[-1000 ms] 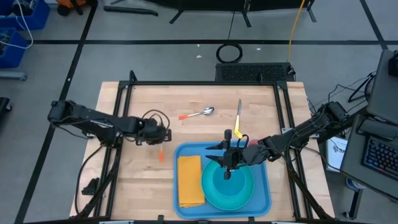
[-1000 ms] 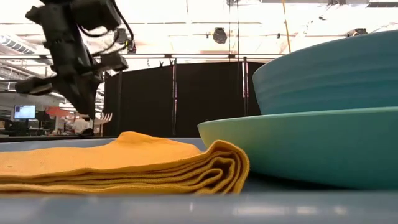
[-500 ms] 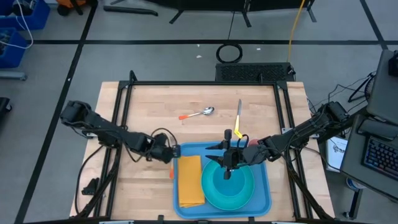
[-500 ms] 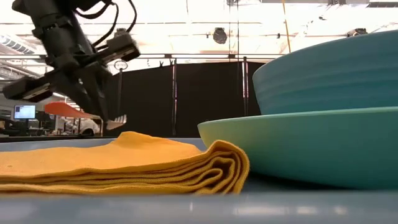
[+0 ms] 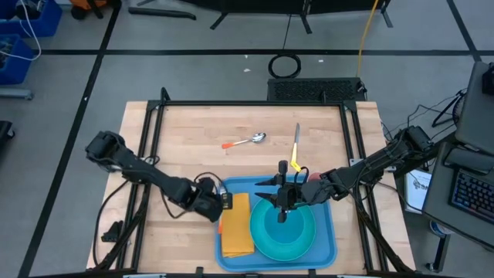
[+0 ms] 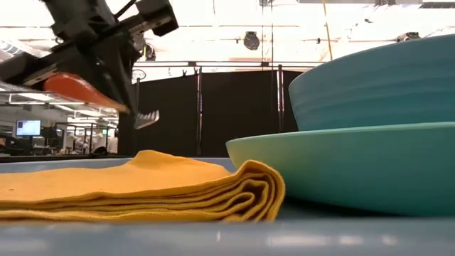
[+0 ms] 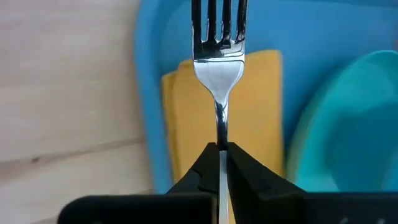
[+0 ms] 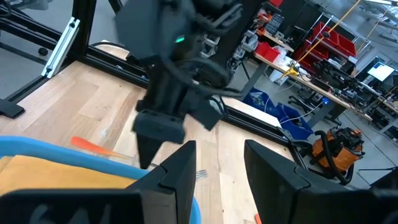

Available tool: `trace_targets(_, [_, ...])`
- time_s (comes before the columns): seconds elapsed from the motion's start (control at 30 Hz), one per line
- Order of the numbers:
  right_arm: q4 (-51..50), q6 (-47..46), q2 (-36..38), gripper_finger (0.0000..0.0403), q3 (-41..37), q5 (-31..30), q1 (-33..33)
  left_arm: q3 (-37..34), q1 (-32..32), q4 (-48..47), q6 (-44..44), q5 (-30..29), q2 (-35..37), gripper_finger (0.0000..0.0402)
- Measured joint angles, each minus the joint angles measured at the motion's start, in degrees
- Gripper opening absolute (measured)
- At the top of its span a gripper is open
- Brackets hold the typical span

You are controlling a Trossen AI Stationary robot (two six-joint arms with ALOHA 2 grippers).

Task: Set up tray
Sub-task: Put the orange fork on the orange table napkin

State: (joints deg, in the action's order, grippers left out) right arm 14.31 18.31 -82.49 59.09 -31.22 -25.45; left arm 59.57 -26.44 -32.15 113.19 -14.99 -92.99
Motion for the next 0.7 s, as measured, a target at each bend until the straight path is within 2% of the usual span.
trace_targets(0.3, [0.13, 0.0, -0.03, 0.0125, -0.02, 0.0, 0.02, 0.09, -3.06, 9.82, 3.56, -0.1, -6.41, 0.001])
trace_targets(0.7, [0.0, 0.0, -0.03, 0.0125, -0.02, 0.0, 0.02, 2.23, -4.46, 7.28, 5.44, -0.31, -9.49, 0.001])
